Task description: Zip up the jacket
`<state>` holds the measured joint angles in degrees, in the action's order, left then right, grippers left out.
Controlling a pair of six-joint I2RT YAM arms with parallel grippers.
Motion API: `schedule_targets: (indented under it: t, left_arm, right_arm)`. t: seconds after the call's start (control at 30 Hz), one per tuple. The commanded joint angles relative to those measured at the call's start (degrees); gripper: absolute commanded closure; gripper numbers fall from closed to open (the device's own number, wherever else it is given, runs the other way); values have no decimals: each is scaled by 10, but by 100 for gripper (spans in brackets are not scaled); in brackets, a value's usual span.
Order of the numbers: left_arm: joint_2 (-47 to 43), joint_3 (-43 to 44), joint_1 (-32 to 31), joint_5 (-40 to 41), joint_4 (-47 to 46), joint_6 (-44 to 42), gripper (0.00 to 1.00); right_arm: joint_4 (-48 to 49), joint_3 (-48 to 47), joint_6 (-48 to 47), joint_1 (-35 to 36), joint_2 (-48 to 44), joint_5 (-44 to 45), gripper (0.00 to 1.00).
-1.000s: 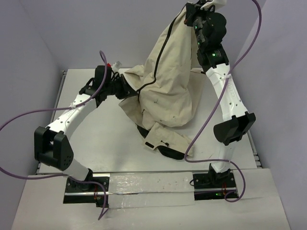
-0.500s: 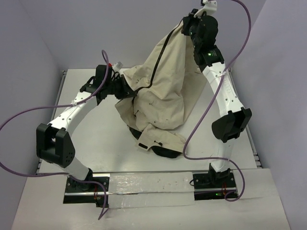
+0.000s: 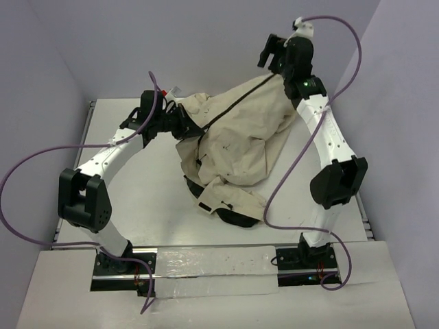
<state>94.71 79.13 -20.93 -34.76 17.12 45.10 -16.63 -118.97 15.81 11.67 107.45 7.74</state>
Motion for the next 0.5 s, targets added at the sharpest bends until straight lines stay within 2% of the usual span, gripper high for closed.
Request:
schedule_targets:
  t: [0.0, 0.07, 0.23, 0.33, 0.47]
  left_arm:
    - [4, 19, 1, -17, -48, 25, 100]
    - [9, 22, 1, -19, -47, 27, 100]
    - [21, 26, 1, -29, -59, 39, 100]
    - [25, 31, 1, -31, -64, 46, 100]
    - [25, 33, 1, -32, -67, 51, 100]
  right_arm:
    - [0, 145, -27, 87, -122, 34, 10]
    - [15, 258, -45, 144, -170, 64, 12]
    - [41, 392, -34, 273, -222, 91, 16]
    - [50, 432, -19, 328, -221, 97, 16]
    - [36, 421, -7, 358, -180, 127, 14]
